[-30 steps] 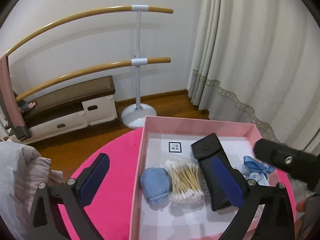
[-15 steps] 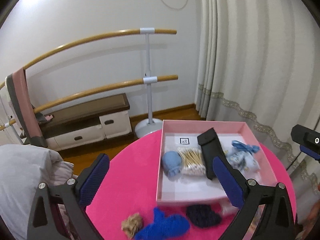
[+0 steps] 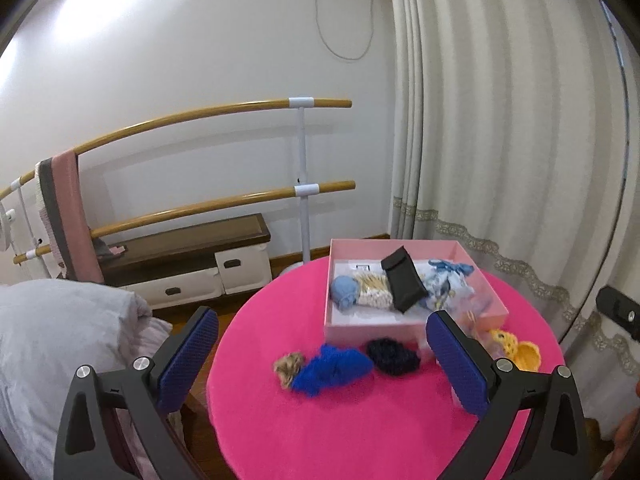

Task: Organize soft objects
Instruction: 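Withdraw both tools from the box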

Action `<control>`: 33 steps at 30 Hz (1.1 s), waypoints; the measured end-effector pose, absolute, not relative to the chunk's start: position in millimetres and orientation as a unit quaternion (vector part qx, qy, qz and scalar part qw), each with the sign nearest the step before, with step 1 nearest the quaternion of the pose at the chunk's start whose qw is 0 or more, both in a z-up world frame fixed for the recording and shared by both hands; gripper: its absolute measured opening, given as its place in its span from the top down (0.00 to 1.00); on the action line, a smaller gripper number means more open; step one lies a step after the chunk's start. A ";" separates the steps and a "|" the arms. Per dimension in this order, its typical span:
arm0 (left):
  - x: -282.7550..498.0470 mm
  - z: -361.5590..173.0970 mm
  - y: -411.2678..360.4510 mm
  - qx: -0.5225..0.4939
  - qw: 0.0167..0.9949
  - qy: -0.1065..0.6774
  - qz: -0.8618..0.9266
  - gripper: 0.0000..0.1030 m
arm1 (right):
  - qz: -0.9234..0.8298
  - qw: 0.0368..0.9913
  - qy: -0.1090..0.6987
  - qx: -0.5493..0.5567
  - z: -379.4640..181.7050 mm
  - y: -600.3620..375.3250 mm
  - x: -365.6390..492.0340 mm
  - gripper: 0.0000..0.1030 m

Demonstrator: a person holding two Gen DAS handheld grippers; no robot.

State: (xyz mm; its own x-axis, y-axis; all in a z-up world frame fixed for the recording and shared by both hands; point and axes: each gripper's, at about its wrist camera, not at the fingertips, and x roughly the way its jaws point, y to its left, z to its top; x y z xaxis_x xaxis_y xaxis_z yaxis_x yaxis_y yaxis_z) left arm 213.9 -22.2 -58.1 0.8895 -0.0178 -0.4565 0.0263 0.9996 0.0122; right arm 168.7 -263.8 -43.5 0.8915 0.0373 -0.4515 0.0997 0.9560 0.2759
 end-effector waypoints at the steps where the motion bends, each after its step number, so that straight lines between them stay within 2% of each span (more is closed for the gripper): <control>1: 205.7 -59.0 -21.3 0.008 0.972 0.235 -0.011 0.00 | -0.019 0.962 0.231 0.142 -44.5 -261.1 159.7 0.00; 9: 133.1 -45.3 -14.5 0.008 0.971 0.240 -0.008 0.00 | -0.025 0.972 0.210 0.098 -37.4 -230.5 101.6 0.00; 18: 80.1 -28.1 -15.6 0.019 0.977 0.212 -0.005 0.00 | -0.024 0.980 0.190 0.059 -27.6 -202.0 79.3 0.00; 33: 85.2 -28.3 -11.7 0.006 0.975 0.220 -0.004 0.00 | -0.024 0.979 0.193 0.055 -28.5 -197.5 77.8 0.00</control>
State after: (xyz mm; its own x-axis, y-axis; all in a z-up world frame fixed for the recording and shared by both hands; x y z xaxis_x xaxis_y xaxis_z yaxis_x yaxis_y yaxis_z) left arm 85.2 -11.7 -28.3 0.9030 -0.0058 -0.4297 0.0108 0.9999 0.0091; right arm 77.8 -197.5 -28.5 0.9239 -0.0266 -0.3816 0.0693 0.9927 0.0987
